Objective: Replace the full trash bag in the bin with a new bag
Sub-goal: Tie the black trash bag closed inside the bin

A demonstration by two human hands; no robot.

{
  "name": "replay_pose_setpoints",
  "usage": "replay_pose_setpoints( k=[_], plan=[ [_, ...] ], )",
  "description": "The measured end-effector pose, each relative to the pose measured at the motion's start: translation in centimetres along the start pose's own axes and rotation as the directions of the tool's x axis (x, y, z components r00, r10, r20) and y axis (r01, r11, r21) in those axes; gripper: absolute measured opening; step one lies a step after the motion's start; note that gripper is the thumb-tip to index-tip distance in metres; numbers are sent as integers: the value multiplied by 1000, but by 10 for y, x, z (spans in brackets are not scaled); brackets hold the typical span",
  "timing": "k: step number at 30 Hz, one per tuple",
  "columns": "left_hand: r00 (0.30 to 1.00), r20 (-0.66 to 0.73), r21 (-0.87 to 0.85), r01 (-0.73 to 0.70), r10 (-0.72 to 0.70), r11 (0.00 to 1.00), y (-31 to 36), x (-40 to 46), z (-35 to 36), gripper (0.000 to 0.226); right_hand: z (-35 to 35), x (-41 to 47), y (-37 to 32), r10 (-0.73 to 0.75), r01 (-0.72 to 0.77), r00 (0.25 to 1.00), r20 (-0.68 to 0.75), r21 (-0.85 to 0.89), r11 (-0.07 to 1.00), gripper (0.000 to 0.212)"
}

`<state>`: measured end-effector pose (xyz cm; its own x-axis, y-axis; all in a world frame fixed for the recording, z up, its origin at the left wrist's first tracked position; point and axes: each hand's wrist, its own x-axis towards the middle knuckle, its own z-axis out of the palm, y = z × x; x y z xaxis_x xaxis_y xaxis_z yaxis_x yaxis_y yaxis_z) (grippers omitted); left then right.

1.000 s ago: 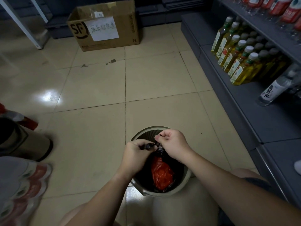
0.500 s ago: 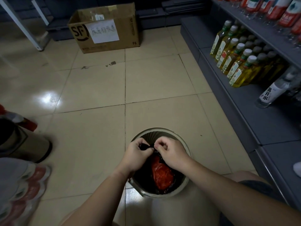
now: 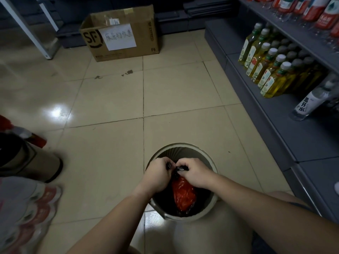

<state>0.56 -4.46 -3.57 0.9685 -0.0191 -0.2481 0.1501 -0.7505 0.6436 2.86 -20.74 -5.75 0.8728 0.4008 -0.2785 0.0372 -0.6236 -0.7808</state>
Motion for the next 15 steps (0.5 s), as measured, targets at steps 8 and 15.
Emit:
replay_pose_setpoints(
  k=[8,15],
  plan=[
    [975,171,-10,143,-139,990,-1,8,4,23,3,5,-1,122,-116,981,-151,49,992,20],
    [928,295,-350,325,-226,879,5,9,2,30,14,-28,12,-348,266,873,-341,-265,927,46]
  ],
)
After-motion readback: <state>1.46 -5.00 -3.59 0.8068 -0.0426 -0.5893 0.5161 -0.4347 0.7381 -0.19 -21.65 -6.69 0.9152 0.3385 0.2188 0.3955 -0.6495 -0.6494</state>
